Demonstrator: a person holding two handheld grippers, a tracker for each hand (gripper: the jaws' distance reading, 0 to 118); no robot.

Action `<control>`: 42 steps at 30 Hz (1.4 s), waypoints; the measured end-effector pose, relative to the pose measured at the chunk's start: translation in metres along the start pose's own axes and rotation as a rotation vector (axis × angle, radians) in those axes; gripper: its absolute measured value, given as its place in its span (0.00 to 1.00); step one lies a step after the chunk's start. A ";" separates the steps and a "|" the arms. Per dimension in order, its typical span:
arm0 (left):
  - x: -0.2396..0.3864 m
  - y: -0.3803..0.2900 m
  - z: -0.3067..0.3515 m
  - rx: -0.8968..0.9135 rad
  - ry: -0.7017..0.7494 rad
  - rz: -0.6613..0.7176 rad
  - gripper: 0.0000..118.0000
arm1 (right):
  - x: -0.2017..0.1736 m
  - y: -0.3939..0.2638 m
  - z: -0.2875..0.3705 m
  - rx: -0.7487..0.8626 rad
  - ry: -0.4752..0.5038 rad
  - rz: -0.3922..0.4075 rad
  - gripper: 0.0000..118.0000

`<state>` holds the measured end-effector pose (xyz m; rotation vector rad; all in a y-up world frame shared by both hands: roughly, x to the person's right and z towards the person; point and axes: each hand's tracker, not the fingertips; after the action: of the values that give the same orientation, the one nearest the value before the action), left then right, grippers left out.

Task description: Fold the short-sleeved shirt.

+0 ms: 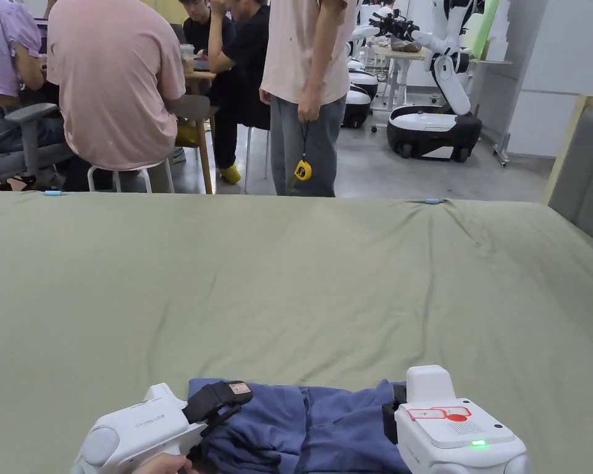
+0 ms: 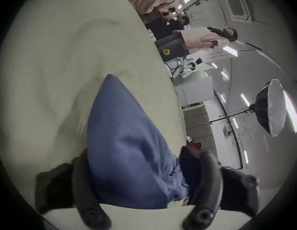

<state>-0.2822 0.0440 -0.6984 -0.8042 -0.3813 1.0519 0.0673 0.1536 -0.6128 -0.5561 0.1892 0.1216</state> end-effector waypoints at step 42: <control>0.171 -0.154 -0.102 -0.084 0.651 -1.359 0.65 | 0.069 -0.032 0.044 -0.014 -0.089 -0.037 0.00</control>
<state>-0.0426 0.1139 -0.6665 -0.6931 -0.3053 -0.4943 0.1468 0.1550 -0.5742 -0.5665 0.0914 0.1120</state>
